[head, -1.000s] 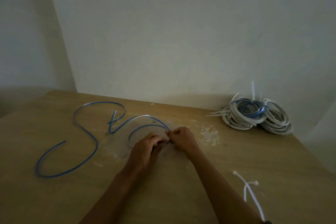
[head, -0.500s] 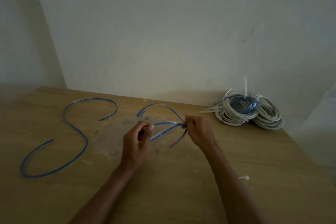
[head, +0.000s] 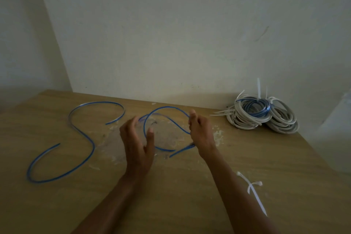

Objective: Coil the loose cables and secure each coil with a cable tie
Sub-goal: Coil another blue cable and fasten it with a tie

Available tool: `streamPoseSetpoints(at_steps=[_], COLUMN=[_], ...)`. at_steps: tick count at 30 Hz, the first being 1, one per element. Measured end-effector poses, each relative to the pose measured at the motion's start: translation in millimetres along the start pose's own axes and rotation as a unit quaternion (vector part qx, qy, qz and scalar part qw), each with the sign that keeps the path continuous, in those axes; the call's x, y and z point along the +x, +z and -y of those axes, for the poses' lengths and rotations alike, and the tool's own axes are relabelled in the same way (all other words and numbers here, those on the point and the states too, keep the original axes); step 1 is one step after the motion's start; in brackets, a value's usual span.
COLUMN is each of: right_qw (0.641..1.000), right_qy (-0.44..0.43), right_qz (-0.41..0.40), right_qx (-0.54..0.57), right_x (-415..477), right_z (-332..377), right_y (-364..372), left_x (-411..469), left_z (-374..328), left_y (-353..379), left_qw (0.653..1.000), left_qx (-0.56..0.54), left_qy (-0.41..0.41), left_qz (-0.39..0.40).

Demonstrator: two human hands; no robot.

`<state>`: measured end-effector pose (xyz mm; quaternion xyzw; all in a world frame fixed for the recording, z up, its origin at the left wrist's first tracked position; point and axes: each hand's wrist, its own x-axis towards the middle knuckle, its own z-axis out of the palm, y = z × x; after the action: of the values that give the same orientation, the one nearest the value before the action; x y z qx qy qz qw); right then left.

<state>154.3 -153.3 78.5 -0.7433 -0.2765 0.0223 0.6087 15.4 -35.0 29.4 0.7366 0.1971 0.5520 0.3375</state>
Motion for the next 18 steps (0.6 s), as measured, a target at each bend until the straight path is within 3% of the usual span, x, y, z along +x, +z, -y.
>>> streamPoseSetpoints(at_steps=[2,5,6,7,10,13,16,18], right_qw=[0.995,0.988,0.987,0.987,0.993,0.999,0.999,0.981], right_qy=[0.052,0.086,0.092,0.093,0.073,0.033,-0.010,-0.016], right_qz=[-0.052,-0.101,-0.110,-0.114,-0.087,-0.040,-0.023,0.017], right_qx=[0.067,0.075,0.071,0.064,0.031,0.003,-0.048,-0.193], right_x=[4,3,1,-1,-6,-14,-19,-16], right_z=[-4,-11,-13,-15,-16,-13,-6,-5], right_y=[0,-1,0,3,12,18,16,9], left_x=[-4,-20,-26,-31,-26,-9,7,13], left_z=[-16,-36,-39,-41,-41,-31,-22,-16], left_y=[-1,5,9,14,24,16,1,-6], left_qw=[0.993,0.951,0.937,0.927,0.891,0.805,0.716,0.711], left_qx=[-0.019,-0.079,-0.108,-0.154,-0.279,-0.395,-0.471,-0.461], left_qy=[0.081,-0.001,-0.055,-0.121,-0.304,-0.431,-0.513,-0.527], left_qz=[0.081,0.298,0.327,0.319,0.188,0.100,0.052,0.052])
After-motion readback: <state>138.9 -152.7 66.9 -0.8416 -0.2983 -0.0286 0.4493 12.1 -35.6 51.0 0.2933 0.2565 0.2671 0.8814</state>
